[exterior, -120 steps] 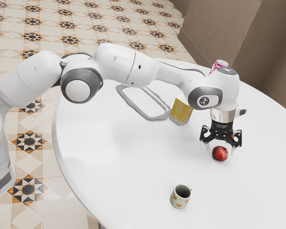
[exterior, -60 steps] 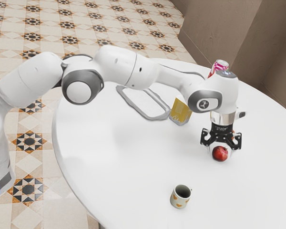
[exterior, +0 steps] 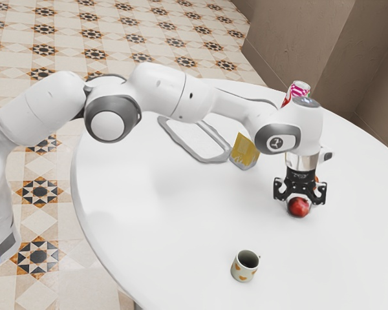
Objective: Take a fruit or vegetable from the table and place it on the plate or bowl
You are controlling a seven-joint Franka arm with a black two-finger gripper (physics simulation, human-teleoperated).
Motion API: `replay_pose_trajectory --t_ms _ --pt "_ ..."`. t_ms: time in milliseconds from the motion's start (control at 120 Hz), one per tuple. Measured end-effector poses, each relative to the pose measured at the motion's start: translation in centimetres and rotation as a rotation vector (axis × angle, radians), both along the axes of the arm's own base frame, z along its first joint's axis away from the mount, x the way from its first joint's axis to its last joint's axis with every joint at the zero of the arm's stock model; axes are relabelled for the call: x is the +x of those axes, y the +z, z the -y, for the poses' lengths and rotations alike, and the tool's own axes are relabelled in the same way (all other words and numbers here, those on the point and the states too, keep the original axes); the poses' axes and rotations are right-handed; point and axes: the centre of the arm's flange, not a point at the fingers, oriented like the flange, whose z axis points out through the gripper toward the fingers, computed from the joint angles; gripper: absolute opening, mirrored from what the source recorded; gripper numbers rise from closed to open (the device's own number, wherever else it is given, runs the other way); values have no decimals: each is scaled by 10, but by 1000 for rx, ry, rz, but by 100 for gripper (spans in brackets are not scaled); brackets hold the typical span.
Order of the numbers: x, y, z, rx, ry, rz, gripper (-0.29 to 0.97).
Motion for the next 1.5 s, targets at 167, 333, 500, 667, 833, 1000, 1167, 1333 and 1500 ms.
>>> replay_pose_trajectory --t_ms 167,333,500,667,833,1000,1167,1333,1500 --pt "-8 19 5 8 11 10 30" --pt "-87 140 -40 92 104 62 31" --pt "-179 202 -151 87 323 18 32" --pt "-216 169 -263 35 552 -123 31" --pt "-233 124 -361 -22 726 -231 31" --pt "-215 111 -324 -27 656 -258 31" --pt "-202 110 -279 -18 576 -261 31" --pt "-203 93 -310 -24 621 -289 31" --pt "-200 90 -309 -28 615 -292 39"
